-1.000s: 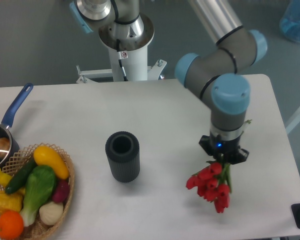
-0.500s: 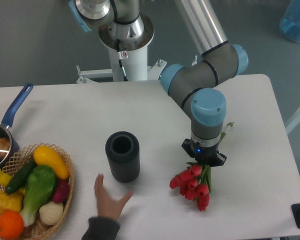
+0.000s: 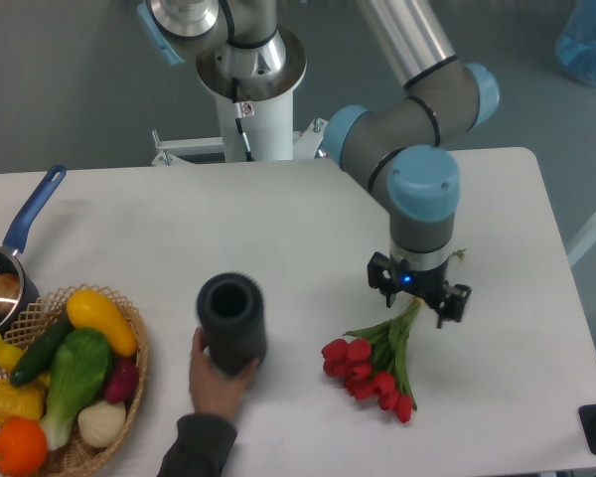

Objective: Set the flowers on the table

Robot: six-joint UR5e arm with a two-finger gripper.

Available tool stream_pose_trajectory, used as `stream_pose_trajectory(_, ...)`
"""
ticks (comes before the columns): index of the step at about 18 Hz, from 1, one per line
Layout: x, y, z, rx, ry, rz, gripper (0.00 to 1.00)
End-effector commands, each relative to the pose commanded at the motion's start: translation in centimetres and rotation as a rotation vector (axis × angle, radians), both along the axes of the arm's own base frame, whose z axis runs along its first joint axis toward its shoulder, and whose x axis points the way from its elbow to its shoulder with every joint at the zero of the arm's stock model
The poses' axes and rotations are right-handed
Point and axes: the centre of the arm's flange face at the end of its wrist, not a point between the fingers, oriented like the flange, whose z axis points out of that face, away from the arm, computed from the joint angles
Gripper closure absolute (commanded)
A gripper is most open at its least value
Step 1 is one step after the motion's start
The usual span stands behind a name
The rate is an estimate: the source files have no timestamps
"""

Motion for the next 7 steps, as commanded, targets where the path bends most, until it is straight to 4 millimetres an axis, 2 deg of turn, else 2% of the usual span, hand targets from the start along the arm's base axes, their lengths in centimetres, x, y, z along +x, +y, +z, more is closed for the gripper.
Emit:
stream_pose_trajectory(3, -1.6, -1.7, 0.7, 0.083, -0.033, 0.027, 0.0)
stream_pose_trajectory(7, -2.5, -2.8, 1.9, 0.099, -0.012, 0.041, 0.0)
